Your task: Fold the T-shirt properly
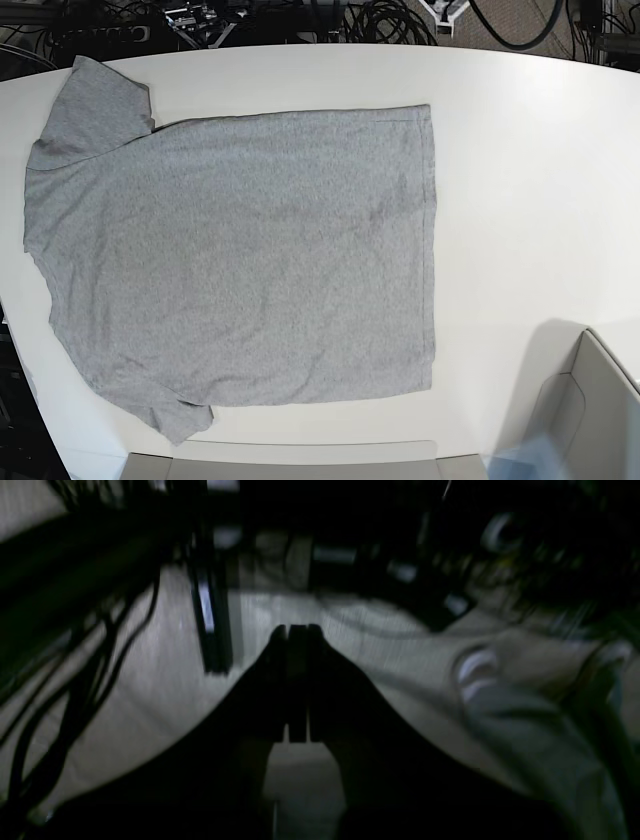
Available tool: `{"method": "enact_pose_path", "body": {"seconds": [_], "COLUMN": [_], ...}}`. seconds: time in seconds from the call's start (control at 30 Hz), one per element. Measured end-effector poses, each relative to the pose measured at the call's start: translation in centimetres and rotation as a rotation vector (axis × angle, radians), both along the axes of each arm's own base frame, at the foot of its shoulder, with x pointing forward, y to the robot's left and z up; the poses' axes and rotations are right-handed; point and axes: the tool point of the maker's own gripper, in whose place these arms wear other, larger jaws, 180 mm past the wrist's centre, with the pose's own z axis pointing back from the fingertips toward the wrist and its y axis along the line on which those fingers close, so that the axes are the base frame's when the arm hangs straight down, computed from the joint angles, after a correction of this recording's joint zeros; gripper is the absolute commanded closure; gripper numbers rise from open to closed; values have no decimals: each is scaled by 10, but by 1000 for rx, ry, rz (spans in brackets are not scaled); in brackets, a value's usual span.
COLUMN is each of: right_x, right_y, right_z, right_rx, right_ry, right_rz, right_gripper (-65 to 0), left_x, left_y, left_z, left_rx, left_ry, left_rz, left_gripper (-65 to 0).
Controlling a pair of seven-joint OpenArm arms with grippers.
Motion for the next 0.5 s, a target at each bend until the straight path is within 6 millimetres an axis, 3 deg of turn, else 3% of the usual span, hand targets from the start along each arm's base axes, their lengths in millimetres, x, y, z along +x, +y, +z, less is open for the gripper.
{"method": "enact_pose_path", "body": {"seconds": [0.07, 0.17, 0.27, 0.4, 0.5], "right_x": [-4, -18, -18, -12, -15], "right_y": [-6, -13, -12, -7, -9], "right_z": [0, 0, 0, 0, 0], "right_rx": [-10, -20, -18, -10, -14], "right_ry": [5, 37, 36, 17, 24], "right_rz": [1, -8, -8, -7, -7], "right_gripper": [-4, -4, -4, -4, -4], "left_x": [17, 28, 34, 17, 8], "left_y": [6, 8, 4, -8, -2], "left_z": [1, 2, 3, 2, 2], "left_rx": [11, 16, 11, -16, -4], "left_ry": [-39, -79, -124, -104, -87], "left_rz": [-5, -11, -18, -18, -19], "left_gripper": [-1, -1, -1, -1, -1]}}
